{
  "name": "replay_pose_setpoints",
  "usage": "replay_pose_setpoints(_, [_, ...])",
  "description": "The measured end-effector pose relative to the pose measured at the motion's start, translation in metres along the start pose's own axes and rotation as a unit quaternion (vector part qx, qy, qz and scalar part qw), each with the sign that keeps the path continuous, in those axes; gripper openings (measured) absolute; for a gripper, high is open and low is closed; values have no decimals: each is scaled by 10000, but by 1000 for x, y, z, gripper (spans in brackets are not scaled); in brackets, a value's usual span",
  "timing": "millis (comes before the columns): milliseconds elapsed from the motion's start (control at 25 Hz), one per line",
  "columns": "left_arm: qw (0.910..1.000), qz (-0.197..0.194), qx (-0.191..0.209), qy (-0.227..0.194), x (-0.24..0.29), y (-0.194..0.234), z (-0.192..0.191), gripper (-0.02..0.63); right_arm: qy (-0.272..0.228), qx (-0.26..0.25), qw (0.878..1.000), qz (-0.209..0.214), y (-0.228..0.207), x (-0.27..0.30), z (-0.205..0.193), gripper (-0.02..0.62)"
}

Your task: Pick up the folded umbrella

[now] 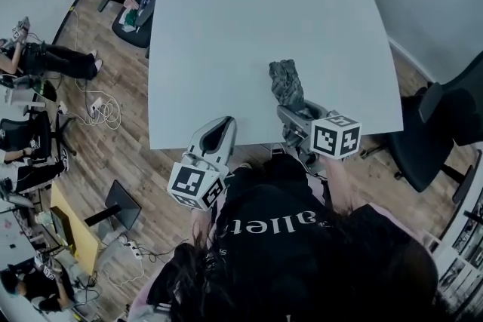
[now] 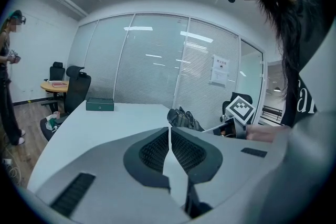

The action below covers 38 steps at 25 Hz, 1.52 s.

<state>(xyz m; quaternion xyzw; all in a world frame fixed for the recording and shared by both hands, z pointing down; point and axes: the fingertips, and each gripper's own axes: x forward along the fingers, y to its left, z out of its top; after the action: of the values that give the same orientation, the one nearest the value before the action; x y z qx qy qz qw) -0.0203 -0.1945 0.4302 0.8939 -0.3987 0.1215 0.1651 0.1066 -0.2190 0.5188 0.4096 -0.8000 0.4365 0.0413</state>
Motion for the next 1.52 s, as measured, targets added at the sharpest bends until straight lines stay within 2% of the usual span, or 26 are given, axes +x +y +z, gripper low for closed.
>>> replay_pose_setpoints(240, [9998,-190,11,-37,-8,0,-1,29,-146,87,9997,-156,8,-7,-4,233])
replay_pose_setpoints(480, [9991,-399,69,-90,-43,3,-12,29,-292,126,9991,-267,41,-11,-27,233])
replay_pose_setpoints(1080, [9963,-792,142,-308,-138,5,-38,29,-635,399,9967,-311,133,-28,-100,233])
replay_pose_setpoints(1520, [9943,-989,176,-362,-178,-1,-60,29,-660,428,9964,-322,169,-35,-147,233])
